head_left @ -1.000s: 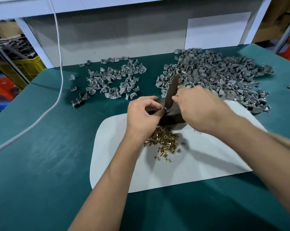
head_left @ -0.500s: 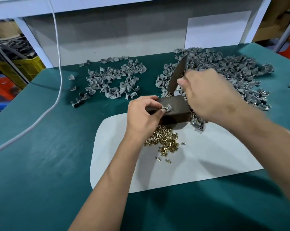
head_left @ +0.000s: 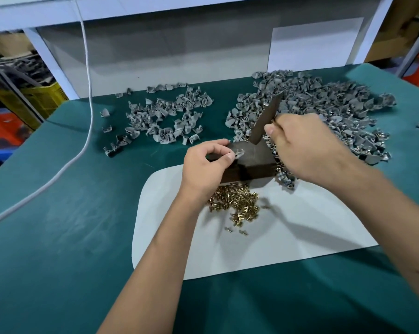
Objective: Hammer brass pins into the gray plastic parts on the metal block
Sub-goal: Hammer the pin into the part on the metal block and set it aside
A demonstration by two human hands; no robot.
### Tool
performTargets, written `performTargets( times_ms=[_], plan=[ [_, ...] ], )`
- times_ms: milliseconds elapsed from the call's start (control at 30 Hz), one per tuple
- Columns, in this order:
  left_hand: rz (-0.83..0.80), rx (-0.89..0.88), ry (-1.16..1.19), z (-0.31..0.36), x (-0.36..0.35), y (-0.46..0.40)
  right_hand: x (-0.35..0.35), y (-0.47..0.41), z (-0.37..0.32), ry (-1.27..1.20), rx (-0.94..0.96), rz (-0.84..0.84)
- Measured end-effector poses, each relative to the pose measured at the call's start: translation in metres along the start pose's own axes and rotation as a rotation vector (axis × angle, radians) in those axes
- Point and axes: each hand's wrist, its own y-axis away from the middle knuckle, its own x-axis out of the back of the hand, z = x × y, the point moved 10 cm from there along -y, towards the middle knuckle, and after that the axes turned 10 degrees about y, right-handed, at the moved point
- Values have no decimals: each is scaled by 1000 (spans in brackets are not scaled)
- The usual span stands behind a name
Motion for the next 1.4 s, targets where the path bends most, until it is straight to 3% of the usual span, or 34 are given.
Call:
performTargets(
  times_ms=[633,800,900,1000,1133,1400],
  plan=[
    [-15,19,46,0,1,-1,-12,4,-18,-33,40,-22],
    [-46,-117,-179,10,-3,-3,-10,2,-20,-28,56,-15],
    [-52,-196,-401,14,-8,-2,6,1,-20,-73,64,102],
    [-46,-214,-422,13,-8,-2,14,6,-25,-72,79,205],
    [-79,-260,-441,14,-10,-2,-17,8,-34,107,111,-18],
    [-16,-125,-225,5,-3,-1,6,3,26,52,-3,-32]
  ],
)
